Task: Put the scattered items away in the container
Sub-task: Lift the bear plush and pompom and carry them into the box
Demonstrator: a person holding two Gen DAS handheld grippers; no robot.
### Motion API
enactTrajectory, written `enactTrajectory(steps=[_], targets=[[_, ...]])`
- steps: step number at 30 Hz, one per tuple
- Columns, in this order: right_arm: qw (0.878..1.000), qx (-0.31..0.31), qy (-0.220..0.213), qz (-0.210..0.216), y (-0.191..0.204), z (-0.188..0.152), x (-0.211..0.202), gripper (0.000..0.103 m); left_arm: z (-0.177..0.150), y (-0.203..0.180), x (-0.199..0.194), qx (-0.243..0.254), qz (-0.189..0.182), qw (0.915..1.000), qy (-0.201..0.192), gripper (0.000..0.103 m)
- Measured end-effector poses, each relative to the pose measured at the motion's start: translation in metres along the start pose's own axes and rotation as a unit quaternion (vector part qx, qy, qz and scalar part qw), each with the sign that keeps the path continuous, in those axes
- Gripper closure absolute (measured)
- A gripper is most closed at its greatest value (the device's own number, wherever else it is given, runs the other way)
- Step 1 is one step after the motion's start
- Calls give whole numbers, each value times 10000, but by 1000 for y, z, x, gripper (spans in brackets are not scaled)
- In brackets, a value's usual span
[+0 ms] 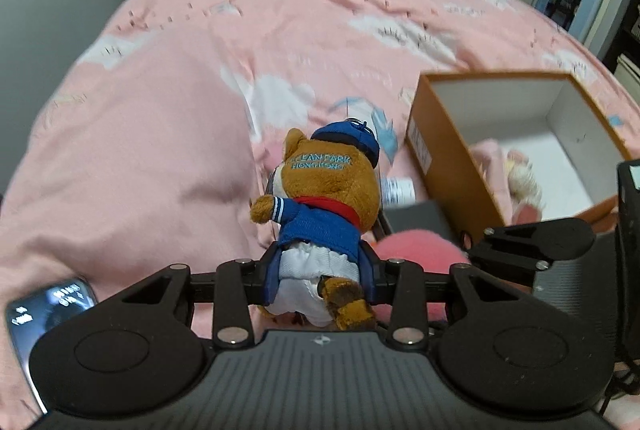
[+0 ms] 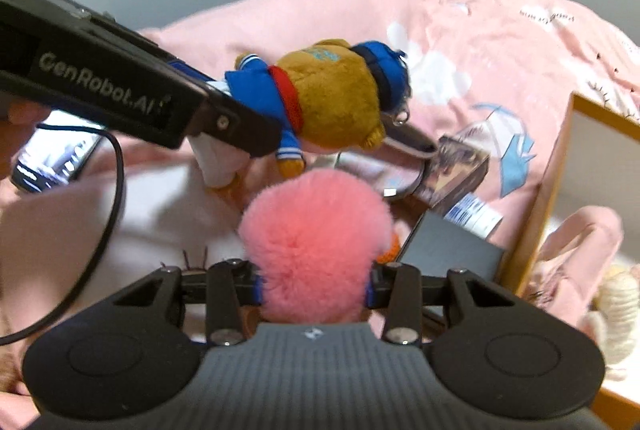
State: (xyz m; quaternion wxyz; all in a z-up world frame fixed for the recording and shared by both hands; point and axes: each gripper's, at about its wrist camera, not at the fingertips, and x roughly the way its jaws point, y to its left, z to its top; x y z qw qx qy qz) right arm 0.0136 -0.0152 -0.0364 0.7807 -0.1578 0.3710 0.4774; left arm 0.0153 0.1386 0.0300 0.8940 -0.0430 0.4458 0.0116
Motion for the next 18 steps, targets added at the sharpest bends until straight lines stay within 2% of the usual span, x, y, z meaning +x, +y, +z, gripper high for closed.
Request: enactTrajectory(steps=[7, 12, 18], targets=[[9977, 199, -651, -67, -18, 8, -52, 59, 15, -14, -28, -32, -204, 9978, -623, 59], [9920, 418, -1132, -366, -44, 24, -86, 59, 29, -36, -36, 56, -688, 9931, -951, 59], [9835, 512, -1439, -967, -73, 23, -142, 59, 50, -69, -26, 89, -1290, 9859, -1064, 59]])
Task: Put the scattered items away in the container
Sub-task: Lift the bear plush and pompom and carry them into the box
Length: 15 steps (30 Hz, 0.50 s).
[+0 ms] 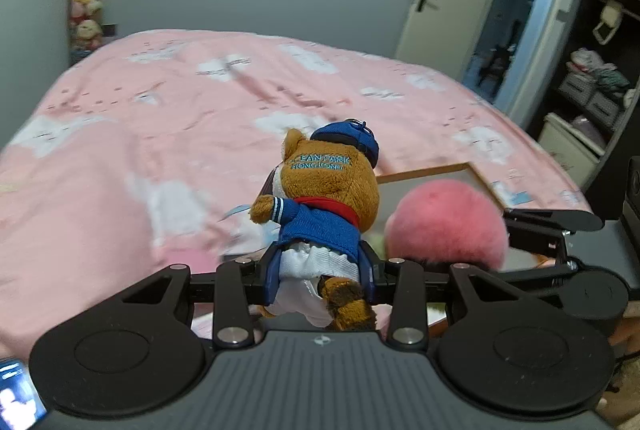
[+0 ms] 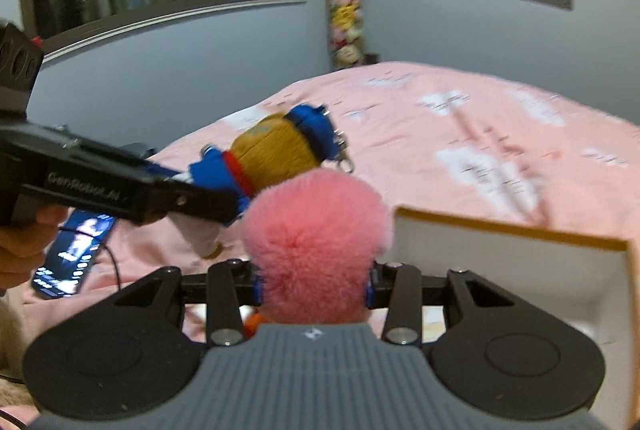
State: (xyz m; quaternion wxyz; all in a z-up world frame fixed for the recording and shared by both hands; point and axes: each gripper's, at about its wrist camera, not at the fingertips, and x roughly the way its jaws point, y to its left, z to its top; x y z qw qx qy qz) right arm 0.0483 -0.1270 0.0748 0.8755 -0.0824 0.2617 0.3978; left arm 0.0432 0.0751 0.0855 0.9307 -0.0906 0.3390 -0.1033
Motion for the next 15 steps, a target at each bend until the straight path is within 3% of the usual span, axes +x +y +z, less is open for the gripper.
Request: enactTrajectory(steps=[7, 15], targets=[[9947, 132, 149, -1004, -59, 1, -34, 59, 10, -37, 53, -33, -693, 9972, 264, 59], [9854, 609, 814, -1369, -121, -21, -37, 59, -5, -73, 124, -92, -1202, 9890, 851, 59]])
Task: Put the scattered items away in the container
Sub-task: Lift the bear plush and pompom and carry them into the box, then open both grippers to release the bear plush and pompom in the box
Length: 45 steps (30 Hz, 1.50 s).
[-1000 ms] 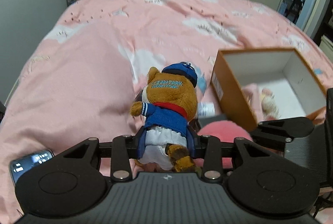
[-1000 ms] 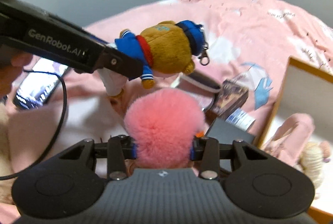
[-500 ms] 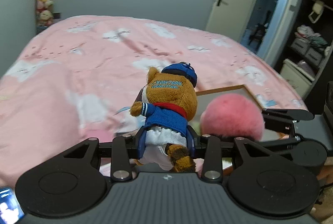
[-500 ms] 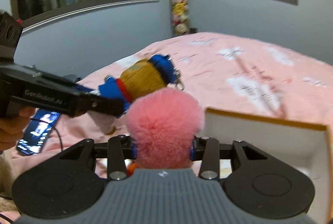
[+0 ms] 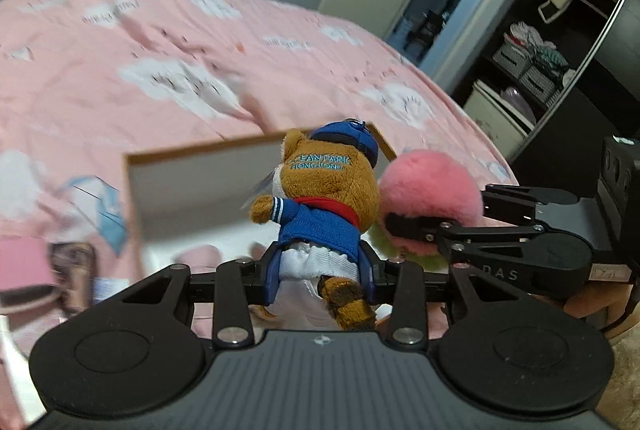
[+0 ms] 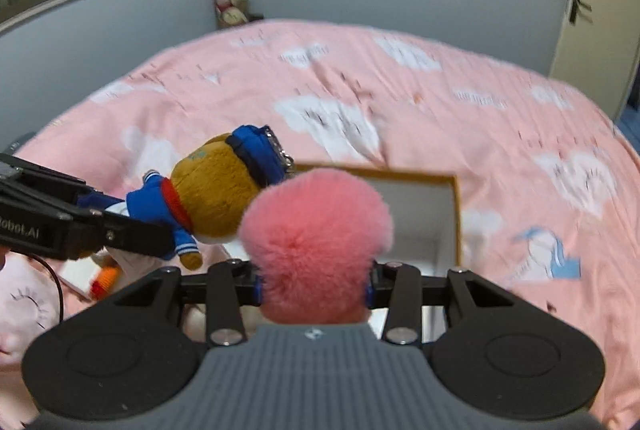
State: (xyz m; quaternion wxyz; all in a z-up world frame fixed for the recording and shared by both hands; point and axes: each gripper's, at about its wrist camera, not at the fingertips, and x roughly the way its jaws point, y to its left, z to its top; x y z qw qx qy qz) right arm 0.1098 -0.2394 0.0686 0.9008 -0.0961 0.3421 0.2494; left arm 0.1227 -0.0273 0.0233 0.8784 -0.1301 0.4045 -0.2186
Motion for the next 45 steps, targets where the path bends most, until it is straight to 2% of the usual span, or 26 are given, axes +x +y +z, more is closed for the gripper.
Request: enactTrajectory(steps=[5, 11, 17, 21, 22, 27, 32, 35, 37, 38, 45], targets=[[9991, 207, 344, -105, -15, -14, 24, 59, -6, 0, 45, -199, -9, 9990, 390, 59], [9974, 282, 640, -159, -27, -28, 49, 59, -14, 4, 80, -487, 33, 9947, 902, 59], [9949, 171, 985, -113, -24, -33, 66, 59, -19, 3, 99, -563, 191, 9902, 1267, 58], [9913, 290, 1279, -50, -26, -34, 79, 59, -22, 7, 100, -507, 136, 9891, 1379, 56], [9903, 323, 1349, -13, -27, -35, 82, 59, -23, 7, 98, -476, 115, 9888, 1407, 52], [9862, 244, 1639, 54, -24, -40, 92, 58, -22, 7, 81, -350, 48, 9892, 1420, 44], [9821, 255, 1855, 210, -25, -38, 95, 58, -16, 9, 58, -277, -58, 9909, 1313, 44], [9792, 252, 1998, 227, -26, -37, 99, 55, -9, 11, 51, -252, -74, 9932, 1134, 48], [9784, 219, 2048, 195, -26, -35, 99, 53, -6, 11, 51, -196, -14, 9943, 1047, 59], [9783, 186, 2056, 185, -26, -34, 98, 53, -5, 11, 52, -185, -10, 9944, 1036, 62], [9785, 56, 2052, 206, -26, -29, 94, 49, -13, 11, 59, -124, 95, 9942, 1064, 65]])
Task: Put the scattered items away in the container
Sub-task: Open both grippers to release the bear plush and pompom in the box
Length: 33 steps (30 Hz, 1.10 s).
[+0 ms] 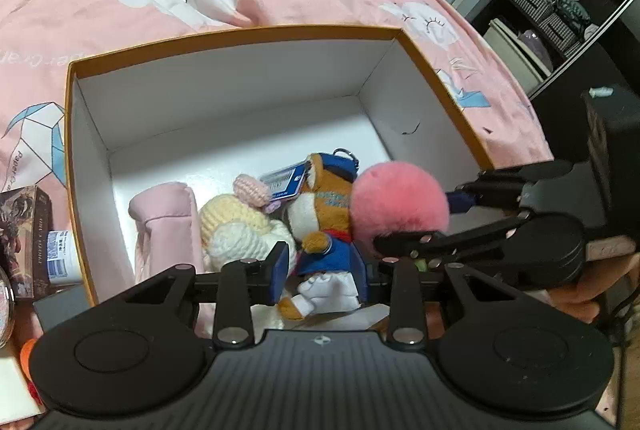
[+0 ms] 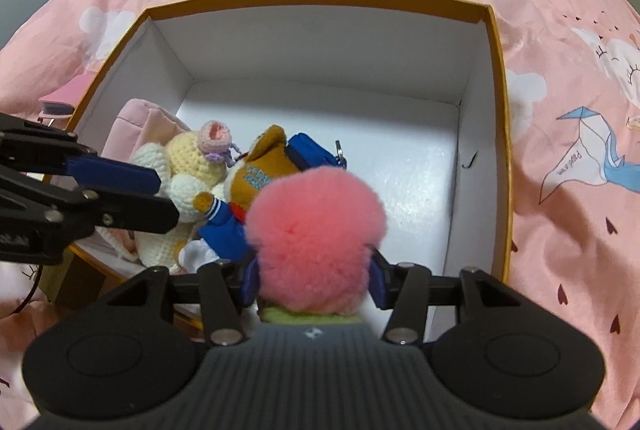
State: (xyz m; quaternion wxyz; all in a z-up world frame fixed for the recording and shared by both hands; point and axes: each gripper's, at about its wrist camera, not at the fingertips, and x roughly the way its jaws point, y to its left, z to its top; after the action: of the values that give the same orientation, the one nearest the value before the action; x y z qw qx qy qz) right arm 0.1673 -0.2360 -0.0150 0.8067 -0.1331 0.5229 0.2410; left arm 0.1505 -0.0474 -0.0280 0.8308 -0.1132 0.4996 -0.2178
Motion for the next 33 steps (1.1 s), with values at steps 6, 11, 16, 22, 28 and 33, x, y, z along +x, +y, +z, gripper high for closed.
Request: enactTrajectory(steps=[6, 11, 16, 22, 28, 33], targets=[[9999, 22, -122, 68, 0, 9, -5, 40, -4, -4, -12, 115, 85, 9998, -137, 65], [9999, 46, -127, -95, 2, 12, -3, 52, -5, -5, -20, 129, 132, 9996, -227, 65], [9999, 48, 109, 11, 1, 8, 4, 86, -7, -1, -24, 76, 213, 9994, -261, 65], [9997, -40, 204, -95, 4, 6, 13, 88, -7, 2, -27, 33, 251, 9993, -256, 65], [9995, -168, 65, -261, 12, 4, 6, 76, -9, 2, -34, 93, 412, 9986, -305, 65], [9990, -205, -62, -386, 17, 1, -5, 64, -11, -1, -39, 127, 554, 9981, -256, 65]])
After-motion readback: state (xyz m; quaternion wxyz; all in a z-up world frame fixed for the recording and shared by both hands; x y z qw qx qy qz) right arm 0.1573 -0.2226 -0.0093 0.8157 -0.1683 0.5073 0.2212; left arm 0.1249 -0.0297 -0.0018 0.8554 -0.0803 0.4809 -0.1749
